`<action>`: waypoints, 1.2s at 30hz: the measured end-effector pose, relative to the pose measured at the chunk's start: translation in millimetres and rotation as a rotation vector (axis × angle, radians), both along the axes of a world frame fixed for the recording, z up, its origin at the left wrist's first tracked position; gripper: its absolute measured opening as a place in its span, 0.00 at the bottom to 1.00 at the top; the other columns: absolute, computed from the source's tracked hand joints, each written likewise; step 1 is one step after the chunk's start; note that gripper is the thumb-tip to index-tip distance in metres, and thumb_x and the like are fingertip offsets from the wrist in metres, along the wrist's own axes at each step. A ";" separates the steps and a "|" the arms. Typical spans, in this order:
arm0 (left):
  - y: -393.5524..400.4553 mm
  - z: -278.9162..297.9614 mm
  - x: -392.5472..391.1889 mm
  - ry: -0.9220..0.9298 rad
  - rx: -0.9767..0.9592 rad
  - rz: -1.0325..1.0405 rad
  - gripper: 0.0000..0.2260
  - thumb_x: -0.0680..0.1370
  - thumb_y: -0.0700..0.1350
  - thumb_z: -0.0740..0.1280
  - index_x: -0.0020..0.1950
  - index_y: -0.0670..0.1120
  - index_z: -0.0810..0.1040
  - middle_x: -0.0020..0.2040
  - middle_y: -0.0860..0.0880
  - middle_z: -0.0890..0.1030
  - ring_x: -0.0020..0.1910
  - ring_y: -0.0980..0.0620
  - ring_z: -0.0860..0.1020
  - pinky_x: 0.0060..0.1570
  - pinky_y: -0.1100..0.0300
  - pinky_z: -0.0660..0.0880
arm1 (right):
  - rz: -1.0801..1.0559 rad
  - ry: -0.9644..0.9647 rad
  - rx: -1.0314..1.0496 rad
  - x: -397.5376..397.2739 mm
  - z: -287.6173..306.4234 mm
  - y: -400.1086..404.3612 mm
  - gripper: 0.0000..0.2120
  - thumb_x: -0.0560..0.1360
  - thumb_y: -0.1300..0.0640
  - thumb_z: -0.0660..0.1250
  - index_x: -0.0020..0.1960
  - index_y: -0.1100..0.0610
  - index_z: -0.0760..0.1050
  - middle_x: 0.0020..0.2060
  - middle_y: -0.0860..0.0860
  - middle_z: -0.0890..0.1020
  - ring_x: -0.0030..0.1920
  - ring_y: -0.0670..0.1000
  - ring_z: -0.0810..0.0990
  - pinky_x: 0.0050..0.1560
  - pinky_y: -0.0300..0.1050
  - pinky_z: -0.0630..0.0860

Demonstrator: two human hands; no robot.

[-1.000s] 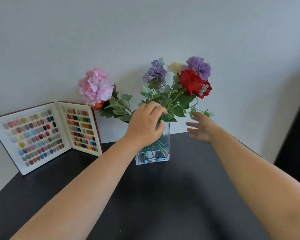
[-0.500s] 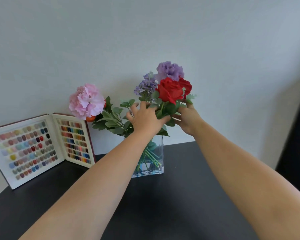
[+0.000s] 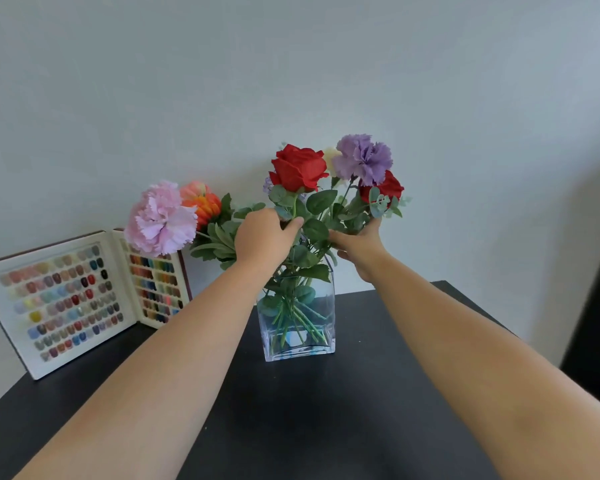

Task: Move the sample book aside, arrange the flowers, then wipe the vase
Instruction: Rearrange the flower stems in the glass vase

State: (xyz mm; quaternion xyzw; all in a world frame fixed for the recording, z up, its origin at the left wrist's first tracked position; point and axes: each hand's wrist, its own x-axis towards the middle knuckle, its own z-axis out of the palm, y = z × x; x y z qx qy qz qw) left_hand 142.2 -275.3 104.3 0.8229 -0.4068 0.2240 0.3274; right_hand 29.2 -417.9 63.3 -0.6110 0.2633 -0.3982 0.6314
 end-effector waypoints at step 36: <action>16.0 -1.1 19.8 0.053 -0.076 -0.242 0.16 0.78 0.55 0.68 0.48 0.42 0.82 0.44 0.45 0.84 0.46 0.45 0.80 0.46 0.50 0.76 | 0.063 0.392 -0.478 -9.1 54.3 9.6 0.40 0.63 0.58 0.78 0.67 0.55 0.60 0.51 0.57 0.79 0.46 0.57 0.82 0.47 0.58 0.82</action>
